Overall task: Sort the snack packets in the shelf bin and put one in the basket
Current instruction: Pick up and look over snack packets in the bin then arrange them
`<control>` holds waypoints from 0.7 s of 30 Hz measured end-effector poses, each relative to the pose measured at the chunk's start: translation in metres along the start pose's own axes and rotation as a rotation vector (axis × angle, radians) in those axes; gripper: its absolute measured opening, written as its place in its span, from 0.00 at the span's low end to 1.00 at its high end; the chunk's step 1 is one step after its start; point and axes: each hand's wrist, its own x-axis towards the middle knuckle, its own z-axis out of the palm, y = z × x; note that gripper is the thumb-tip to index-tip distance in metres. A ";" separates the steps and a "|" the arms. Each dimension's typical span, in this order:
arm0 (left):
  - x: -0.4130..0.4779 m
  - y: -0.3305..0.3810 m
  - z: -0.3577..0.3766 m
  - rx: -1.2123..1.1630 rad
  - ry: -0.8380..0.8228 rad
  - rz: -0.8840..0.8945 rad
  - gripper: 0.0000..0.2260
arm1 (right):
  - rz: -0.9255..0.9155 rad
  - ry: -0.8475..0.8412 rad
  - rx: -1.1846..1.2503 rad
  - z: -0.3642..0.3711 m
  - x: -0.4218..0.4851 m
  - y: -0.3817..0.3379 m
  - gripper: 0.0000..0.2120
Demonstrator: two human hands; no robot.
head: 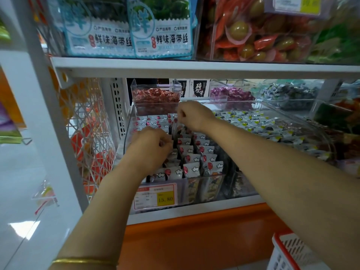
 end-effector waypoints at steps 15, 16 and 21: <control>-0.015 0.019 0.004 -0.612 0.030 -0.112 0.17 | 0.333 0.466 1.183 -0.020 -0.132 0.007 0.03; -0.016 0.020 0.004 -0.648 0.020 -0.115 0.13 | 0.358 0.450 1.262 -0.018 -0.138 0.007 0.02; -0.018 0.024 0.002 -0.810 -0.025 -0.151 0.07 | 0.426 0.413 1.536 -0.018 -0.154 0.010 0.03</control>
